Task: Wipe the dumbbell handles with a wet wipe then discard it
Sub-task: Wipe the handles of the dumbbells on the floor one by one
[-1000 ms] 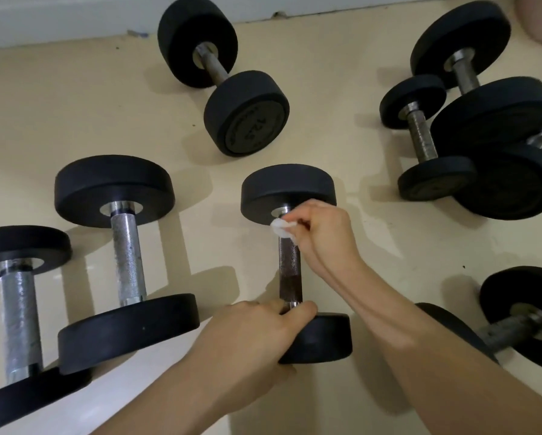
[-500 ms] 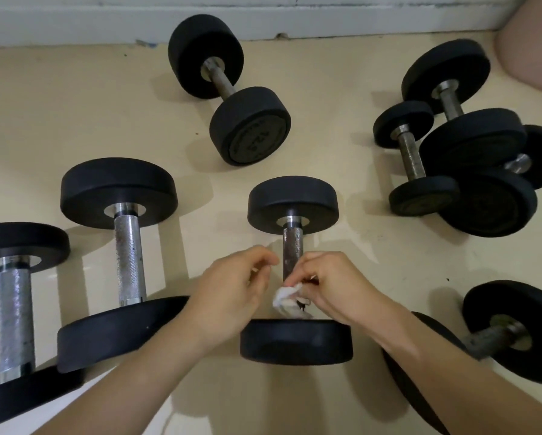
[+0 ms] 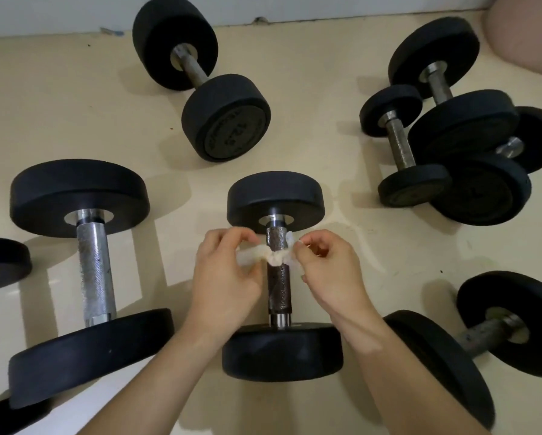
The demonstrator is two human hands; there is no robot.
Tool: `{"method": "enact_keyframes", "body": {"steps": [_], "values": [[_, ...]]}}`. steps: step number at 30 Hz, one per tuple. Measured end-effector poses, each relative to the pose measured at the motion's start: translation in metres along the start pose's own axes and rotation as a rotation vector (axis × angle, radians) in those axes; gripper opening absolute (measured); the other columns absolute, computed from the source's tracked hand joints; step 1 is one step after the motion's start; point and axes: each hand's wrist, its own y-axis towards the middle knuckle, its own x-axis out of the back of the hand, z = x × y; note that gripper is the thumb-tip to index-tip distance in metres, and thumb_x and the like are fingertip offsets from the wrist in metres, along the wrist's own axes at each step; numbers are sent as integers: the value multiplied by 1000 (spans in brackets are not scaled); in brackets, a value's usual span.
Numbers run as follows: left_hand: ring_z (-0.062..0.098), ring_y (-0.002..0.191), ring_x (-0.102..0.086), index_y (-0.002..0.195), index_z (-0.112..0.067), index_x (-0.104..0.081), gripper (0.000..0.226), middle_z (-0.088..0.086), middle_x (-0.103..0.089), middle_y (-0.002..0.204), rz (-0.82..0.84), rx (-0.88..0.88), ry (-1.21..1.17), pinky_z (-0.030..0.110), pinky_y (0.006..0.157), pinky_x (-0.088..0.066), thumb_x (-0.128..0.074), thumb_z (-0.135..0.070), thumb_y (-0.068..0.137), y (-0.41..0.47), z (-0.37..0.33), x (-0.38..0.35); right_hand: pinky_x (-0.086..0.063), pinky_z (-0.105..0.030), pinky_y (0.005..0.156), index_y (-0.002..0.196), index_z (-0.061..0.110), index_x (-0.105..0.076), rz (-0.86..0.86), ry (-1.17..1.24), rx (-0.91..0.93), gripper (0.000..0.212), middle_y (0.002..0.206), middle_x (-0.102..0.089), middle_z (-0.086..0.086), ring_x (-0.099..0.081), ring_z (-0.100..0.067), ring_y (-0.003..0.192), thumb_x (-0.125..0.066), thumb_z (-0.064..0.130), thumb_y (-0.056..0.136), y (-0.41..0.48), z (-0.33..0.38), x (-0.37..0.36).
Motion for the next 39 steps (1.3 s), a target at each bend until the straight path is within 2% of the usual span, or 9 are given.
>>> {"method": "enact_keyframes", "body": {"steps": [3, 6, 10, 12, 17, 21, 27, 34, 39], "values": [[4, 84, -57, 95, -33, -52, 29, -13, -57, 94, 45, 79, -52, 15, 69, -47, -74, -25, 78, -5, -2, -3, -48, -21, 67, 86, 25, -60, 25, -301, 236, 6, 79, -61, 10, -58, -6, 73, -64, 22, 85, -13, 4, -1], [21, 79, -68, 84, -22, -65, 15, 3, -71, 77, 153, 399, -459, 44, 81, -56, -77, -27, 76, 4, 3, -8, -49, -22, 67, 79, 23, -68, 54, -222, 109, 6, 73, -65, 11, -60, -4, 71, -65, 22, 84, -4, -4, -3], [14, 72, -65, 72, -20, -68, 12, -4, -69, 71, 96, 240, -199, 34, 74, -55, -78, -23, 76, 29, 1, -7, -39, -8, 71, 83, 21, -63, -62, -97, 56, 2, 95, -61, 4, -55, -3, 87, -63, 19, 84, 11, -4, -14], [12, 70, -63, 75, -17, -67, 10, -4, -68, 72, 148, 156, -159, 28, 68, -54, -73, -20, 81, 40, -8, -2, -40, -6, 71, 94, 20, -56, -32, 50, 33, 12, 101, -57, 4, -53, -2, 94, -64, 19, 85, 9, 3, -18], [18, 69, -68, 80, -4, -64, 3, 13, -68, 75, 337, 305, -856, 23, 61, -54, -67, -3, 81, 33, -32, 13, -53, -27, 67, 101, 17, -67, 289, 696, -196, 15, 91, -70, -2, -66, -14, 81, -56, 23, 92, -13, 22, 11], [20, 77, -68, 81, -13, -68, 9, 10, -69, 82, 165, 219, -555, 29, 68, -57, -72, -5, 81, 30, -20, 5, -51, -24, 58, 86, 17, -71, 164, 442, -82, 3, 80, -70, 1, -64, -11, 70, -69, 15, 83, -6, 12, 10], [-1, 68, -56, 78, -27, -63, 22, -9, -64, 74, 36, 70, -205, 10, 63, -45, -67, -7, 84, 34, 8, -4, -43, -17, 74, 80, 22, -71, -135, -129, 248, 10, 90, -59, 6, -54, -3, 81, -71, 11, 79, 15, -1, -23], [2, 67, -62, 63, -30, -74, 26, -16, -68, 65, 458, 124, -60, 23, 71, -53, -74, -6, 75, 17, 14, 16, -48, -11, 67, 82, 24, -72, 374, -42, 108, 13, 80, -68, 12, -61, 0, 76, -76, 14, 76, -16, -5, 1], [-3, 72, -62, 74, -31, -74, 22, -21, -66, 72, 54, 30, -80, 3, 69, -42, -72, -10, 79, 32, 2, 3, -46, -14, 70, 75, 17, -73, 56, 138, 170, 11, 74, -69, 6, -60, -1, 69, -73, 6, 77, 21, 7, -20]]}}
